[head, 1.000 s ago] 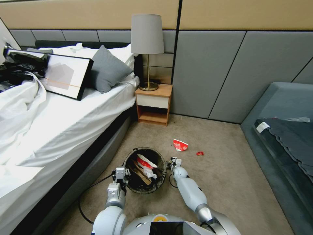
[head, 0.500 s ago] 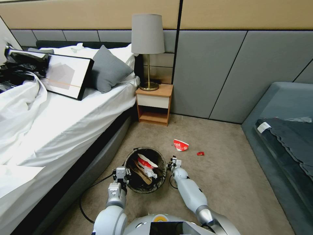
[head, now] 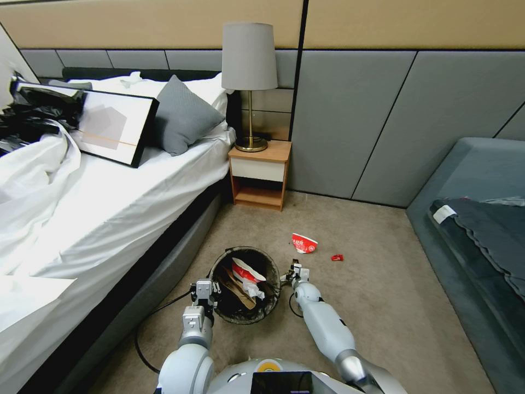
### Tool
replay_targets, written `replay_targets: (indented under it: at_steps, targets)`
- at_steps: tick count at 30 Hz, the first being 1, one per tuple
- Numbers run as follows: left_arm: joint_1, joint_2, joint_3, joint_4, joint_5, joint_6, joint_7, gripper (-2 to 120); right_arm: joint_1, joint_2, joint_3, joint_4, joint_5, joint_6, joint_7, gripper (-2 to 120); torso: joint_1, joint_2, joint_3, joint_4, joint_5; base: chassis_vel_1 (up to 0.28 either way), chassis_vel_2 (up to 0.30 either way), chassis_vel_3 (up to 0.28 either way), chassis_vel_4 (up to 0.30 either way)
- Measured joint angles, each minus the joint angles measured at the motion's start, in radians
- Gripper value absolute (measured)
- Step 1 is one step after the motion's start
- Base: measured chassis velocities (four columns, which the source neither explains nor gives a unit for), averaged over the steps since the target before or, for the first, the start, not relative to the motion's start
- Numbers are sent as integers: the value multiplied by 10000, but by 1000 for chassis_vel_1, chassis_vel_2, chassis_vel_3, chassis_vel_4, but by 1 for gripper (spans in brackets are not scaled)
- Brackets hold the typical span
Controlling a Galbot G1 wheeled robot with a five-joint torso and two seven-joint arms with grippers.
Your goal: Pick up the trash bin, then pick up the garbage from the floor and place it into the trash bin.
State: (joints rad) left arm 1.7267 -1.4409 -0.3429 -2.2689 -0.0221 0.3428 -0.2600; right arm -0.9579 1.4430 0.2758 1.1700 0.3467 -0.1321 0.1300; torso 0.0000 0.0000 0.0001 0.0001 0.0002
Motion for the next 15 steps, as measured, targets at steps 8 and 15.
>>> replay_targets:
  at_steps: [8, 15]
  targets:
    - [-40, 11, 93, 48, -38, 17, 7, 2, -919, -442, 296, 2872, -1686, 2611, -1216, 0, 0, 0, 0, 0, -1, 0, 0, 0, 0]
    - [-41, 189, -16, -40, -122, 61, 12, 2, -2428, -1144, 597, 7316, -1919, 4594, -3594, 0, 0, 0, -1, 0, -1, 0, 0, 0, 0]
